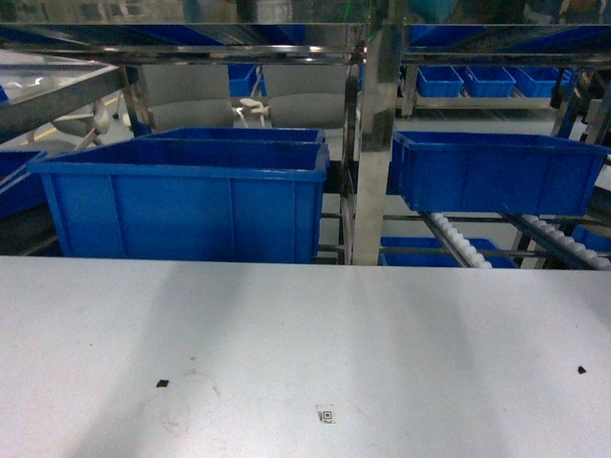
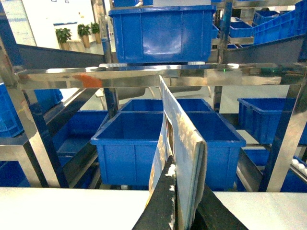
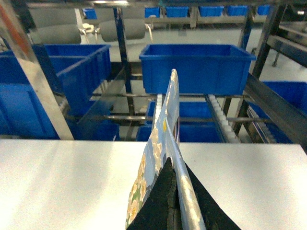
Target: Move flower gift bag to table near conveyor
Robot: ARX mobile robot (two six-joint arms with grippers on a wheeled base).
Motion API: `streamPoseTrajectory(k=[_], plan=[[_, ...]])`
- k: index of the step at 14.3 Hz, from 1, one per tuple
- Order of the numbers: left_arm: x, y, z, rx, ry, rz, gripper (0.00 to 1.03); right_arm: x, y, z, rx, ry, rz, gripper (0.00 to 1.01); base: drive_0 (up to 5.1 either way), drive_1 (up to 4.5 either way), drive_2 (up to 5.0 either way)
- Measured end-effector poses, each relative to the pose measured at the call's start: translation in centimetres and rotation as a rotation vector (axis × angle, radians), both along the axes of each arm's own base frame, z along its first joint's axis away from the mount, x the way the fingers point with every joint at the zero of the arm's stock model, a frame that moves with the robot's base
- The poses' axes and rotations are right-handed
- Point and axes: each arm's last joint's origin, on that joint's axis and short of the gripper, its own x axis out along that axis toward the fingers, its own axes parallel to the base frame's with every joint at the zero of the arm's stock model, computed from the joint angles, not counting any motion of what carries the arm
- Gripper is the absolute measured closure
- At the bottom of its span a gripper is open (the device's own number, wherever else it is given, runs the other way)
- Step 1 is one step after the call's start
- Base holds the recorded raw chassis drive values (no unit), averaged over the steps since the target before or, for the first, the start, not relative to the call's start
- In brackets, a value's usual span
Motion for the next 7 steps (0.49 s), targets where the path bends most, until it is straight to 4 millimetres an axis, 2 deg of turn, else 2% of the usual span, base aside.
streamPoseTrajectory(k=[4,7], plan=[[0.0,0.0,0.0,0.0,0.0,0.0,1.01,1.7,-2.4,-6.1,-0.016,0.167,0.008,0.99,0.0,0.0,0.0],[0.0,0.0,0.0,0.0,0.0,0.0,1.01,2.9,-1.9,-7.8,-0.032,0.207,0.037,0.99,0.0,0.0,0.0]])
